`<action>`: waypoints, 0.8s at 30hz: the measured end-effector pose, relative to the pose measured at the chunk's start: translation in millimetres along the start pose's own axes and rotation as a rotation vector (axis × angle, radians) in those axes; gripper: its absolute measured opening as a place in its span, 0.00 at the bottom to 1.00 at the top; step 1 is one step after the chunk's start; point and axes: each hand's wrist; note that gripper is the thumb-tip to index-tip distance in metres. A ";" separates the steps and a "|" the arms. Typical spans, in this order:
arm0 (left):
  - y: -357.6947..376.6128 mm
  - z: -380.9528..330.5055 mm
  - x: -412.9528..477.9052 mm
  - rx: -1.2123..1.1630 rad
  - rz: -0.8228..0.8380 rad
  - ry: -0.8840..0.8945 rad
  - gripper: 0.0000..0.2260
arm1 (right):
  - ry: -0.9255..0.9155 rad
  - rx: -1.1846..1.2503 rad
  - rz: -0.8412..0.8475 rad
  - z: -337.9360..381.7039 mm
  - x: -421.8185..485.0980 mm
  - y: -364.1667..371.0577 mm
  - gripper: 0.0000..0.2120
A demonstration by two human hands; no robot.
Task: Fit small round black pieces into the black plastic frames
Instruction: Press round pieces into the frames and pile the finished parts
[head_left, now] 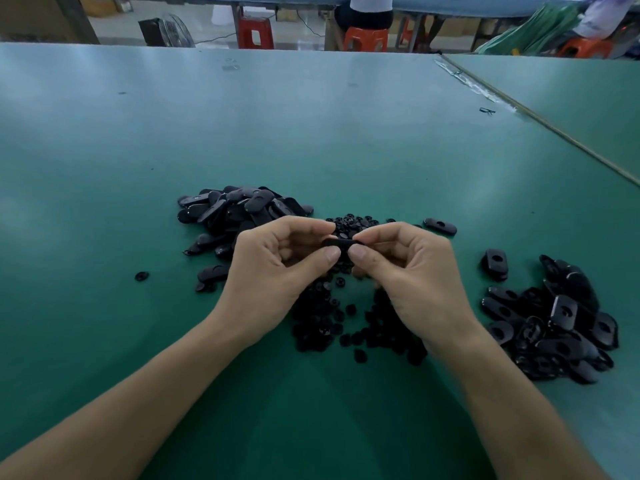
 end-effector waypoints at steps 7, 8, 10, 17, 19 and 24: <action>1.2 1.0 1.6 -0.068 -0.014 -0.021 0.08 | -0.015 0.078 0.015 3.1 -1.5 -1.0 0.07; 1.3 1.5 2.0 -0.071 -0.012 -0.020 0.08 | -0.009 0.070 0.010 2.9 -1.4 -0.8 0.07; 1.1 1.6 2.1 -0.067 -0.009 -0.019 0.08 | -0.001 0.045 0.003 1.9 -1.3 -0.3 0.07; 0.3 -1.2 -1.3 0.075 0.033 -0.023 0.11 | -0.051 -0.087 0.005 0.3 -2.3 4.5 0.09; 1.3 -1.5 -1.7 0.116 0.031 -0.016 0.09 | -0.095 -0.173 0.013 0.9 -2.7 6.0 0.12; 0.9 0.3 -1.2 0.116 -0.027 -0.003 0.10 | -0.052 -0.464 -0.196 0.3 -4.9 -1.7 0.12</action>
Point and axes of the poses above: each hand's wrist, its own x-axis towards the middle knuckle, its own y-axis out of the palm, z = x × y, and after that the axes turned 14 degrees about z, right-handed
